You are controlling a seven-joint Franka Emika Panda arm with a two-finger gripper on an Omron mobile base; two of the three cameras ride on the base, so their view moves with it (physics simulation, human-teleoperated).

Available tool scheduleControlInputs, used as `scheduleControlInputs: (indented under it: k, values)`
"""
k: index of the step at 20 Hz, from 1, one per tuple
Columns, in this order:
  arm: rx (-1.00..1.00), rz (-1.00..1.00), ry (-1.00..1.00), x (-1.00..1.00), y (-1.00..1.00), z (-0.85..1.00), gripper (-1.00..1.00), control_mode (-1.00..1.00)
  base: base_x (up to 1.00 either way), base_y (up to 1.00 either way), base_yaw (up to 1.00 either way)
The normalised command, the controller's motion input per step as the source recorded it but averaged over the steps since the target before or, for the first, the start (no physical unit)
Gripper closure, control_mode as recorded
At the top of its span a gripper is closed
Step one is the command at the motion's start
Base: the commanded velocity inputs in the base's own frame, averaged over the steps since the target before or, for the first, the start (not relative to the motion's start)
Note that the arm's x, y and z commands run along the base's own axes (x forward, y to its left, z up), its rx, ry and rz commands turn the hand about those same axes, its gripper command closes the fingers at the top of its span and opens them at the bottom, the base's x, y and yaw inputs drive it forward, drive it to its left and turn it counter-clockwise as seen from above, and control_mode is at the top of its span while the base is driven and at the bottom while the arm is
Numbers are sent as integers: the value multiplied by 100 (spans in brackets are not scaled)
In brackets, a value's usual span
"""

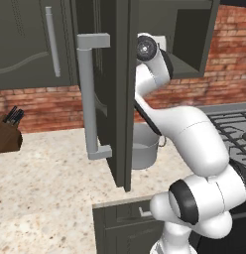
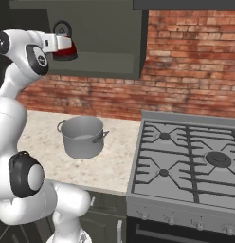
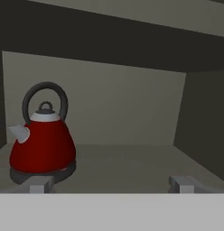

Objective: Pick the kettle from the cabinet and place it on a stove burner. Then pick the pot from the counter and place it on another stove burner. Finally, turn both burners on.

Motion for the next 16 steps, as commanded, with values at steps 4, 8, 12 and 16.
scheduleControlInputs:
  k: [4,8,12,16]
  values:
    - [0,0,0,31,27,8,-100,-100,0,0,0]
    - [0,0,0,31,28,10,-100,-100,0,0,0]
    - [0,0,0,28,27,10,-100,-100,0,0,0]
    - [0,0,0,27,26,10,-100,-100,0,0,0]
